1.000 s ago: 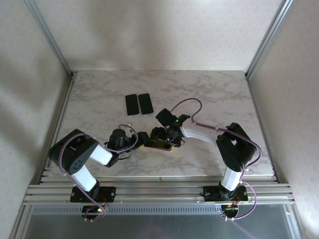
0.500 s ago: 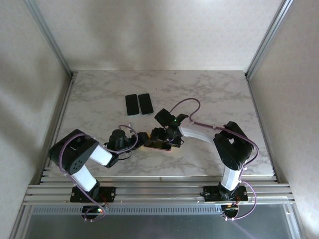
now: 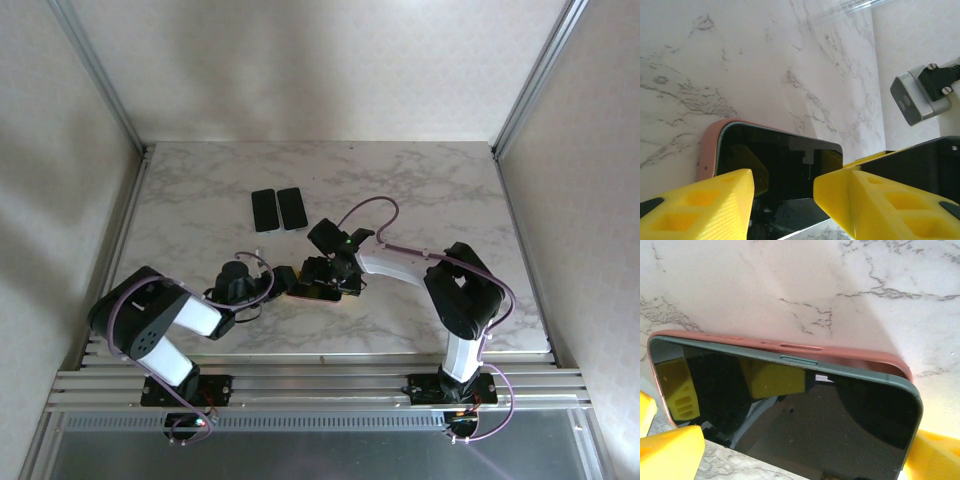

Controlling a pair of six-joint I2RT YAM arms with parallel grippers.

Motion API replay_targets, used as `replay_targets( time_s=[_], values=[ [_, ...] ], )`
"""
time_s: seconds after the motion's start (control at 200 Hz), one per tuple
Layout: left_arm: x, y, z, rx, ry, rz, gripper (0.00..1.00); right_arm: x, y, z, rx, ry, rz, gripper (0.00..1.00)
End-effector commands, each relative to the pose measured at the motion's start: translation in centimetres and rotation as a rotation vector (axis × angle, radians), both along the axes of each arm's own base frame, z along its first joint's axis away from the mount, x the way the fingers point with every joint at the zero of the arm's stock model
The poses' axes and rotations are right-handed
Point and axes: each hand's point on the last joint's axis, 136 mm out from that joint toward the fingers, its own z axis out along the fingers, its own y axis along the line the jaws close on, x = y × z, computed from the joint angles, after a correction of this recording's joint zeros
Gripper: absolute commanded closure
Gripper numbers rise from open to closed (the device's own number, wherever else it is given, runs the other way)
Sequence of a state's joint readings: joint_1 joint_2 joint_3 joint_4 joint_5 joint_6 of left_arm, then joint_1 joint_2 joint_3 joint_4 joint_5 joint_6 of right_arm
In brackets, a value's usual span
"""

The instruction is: Put the phone into the phone case

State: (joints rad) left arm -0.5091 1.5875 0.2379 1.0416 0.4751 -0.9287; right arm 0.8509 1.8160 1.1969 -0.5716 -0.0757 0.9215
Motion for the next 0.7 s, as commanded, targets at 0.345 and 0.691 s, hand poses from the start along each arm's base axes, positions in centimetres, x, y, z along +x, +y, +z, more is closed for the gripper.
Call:
replay_targets(
  time_s=[0.345,0.691],
  values=[
    [0.7,0.7,1.5,0.044,-0.037,0.038,0.47,-0.4,-0.7,3.3,0.056,-0.123,0.067,0.04],
    [2.2,1.2,0.9,0.077,-0.018,0.054,0.47,-2.9,-3.1,1.3,0.092,-0.126,0.060,0.48]
  ],
)
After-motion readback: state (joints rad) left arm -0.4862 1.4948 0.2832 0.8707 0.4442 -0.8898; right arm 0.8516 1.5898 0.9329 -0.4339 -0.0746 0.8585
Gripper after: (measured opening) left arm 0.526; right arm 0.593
